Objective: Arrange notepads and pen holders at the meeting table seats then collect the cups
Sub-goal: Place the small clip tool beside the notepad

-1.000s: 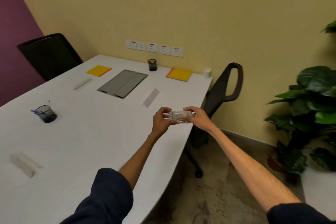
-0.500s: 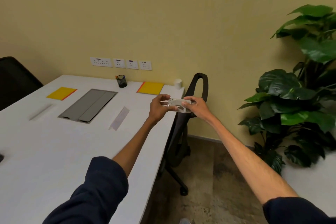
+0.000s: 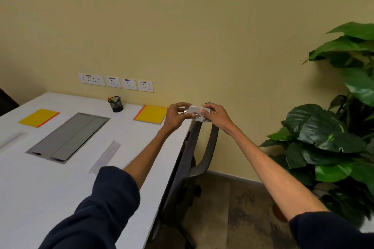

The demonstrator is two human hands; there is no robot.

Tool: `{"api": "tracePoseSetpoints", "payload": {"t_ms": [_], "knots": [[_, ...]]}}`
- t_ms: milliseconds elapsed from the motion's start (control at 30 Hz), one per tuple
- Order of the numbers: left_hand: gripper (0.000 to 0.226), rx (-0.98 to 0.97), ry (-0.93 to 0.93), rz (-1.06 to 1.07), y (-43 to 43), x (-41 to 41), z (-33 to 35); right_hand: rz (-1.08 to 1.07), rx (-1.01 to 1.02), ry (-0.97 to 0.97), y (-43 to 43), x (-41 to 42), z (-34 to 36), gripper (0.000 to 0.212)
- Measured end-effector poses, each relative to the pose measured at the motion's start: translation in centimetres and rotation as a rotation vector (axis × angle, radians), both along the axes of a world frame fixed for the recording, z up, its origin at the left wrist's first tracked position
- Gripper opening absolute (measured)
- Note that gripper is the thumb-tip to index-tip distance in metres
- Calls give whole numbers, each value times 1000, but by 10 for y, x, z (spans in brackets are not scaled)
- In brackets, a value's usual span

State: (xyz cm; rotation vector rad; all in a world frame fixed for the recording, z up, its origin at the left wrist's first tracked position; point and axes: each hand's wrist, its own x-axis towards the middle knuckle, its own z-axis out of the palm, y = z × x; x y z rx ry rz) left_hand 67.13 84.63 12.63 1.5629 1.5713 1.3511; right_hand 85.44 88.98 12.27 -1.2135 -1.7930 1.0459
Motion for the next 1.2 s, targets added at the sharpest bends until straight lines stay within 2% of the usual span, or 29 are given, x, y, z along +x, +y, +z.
{"api": "tracePoseSetpoints", "payload": {"t_ms": [233,567,1100,1200], "knots": [[39,-39,60,46,80,35,-16,47,-25,-24,92,37,-22,43],[33,-85,66,264,183,73,-17,192,-8,-79,219,50,-25,54],[36,-277,46,710,241,-50,-66,607,224,-385,325,-125,-61,42],[36,-300,52,759,244,-68,-74,674,238,-381,337,-153,-67,41]]}}
